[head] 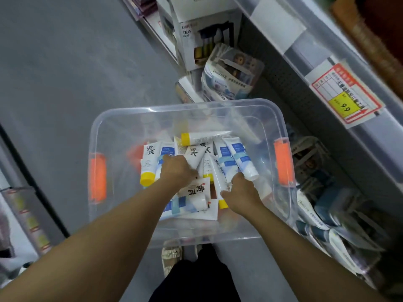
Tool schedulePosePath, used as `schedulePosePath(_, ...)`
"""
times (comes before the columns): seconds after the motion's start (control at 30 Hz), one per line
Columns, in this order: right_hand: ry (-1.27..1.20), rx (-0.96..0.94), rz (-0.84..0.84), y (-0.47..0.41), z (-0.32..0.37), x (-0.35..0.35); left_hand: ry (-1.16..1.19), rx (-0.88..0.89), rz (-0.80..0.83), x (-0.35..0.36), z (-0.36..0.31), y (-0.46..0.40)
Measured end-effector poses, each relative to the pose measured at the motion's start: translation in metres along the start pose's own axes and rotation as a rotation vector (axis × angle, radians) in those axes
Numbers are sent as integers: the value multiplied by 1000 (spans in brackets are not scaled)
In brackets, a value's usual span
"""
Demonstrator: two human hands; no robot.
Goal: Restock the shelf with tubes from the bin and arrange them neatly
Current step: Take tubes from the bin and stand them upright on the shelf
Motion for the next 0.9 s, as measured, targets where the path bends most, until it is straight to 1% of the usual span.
schedulePosePath(0.17, -30, 72, 58, -1, 7, 15, 22, 0, 11, -5, 22, 15)
schedulePosePath(0.27, -34, 121, 26, -7, 9, 24, 102, 51, -4, -9, 26, 25)
schedulePosePath(0.37, -33, 180, -28, -10, 10, 27, 142, 66, -24, -15, 27, 29)
schedulePosePath(0.43, -15, 190, -7, -11, 11, 24, 141, 78, -26, -17, 28, 31)
schedulePosePath(0.5, -96, 211, 17, -12, 12, 20, 122, 92, -26, -18, 28, 33)
schedulePosePath(0.57, -280, 244, 46, -12, 13, 15, 107, 104, -20, -20, 30, 36)
schedulePosePath(0.63, -390, 234, 74, -7, 15, 9, 126, 111, -11, -23, 31, 40)
schedulePosePath(0.73, -461, 167, 98, 7, 18, -3, 200, 93, -11, -34, 32, 48)
schedulePosePath(0.9, -578, 19, 41, 32, 31, -29, 416, 98, -56, -62, 22, 69)
Point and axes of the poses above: each hand's wrist, its own y-axis away from the middle knuckle, its own x-axis out of the palm, z = x × y, the point moved 1 cm from there along -y, towards the middle knuckle
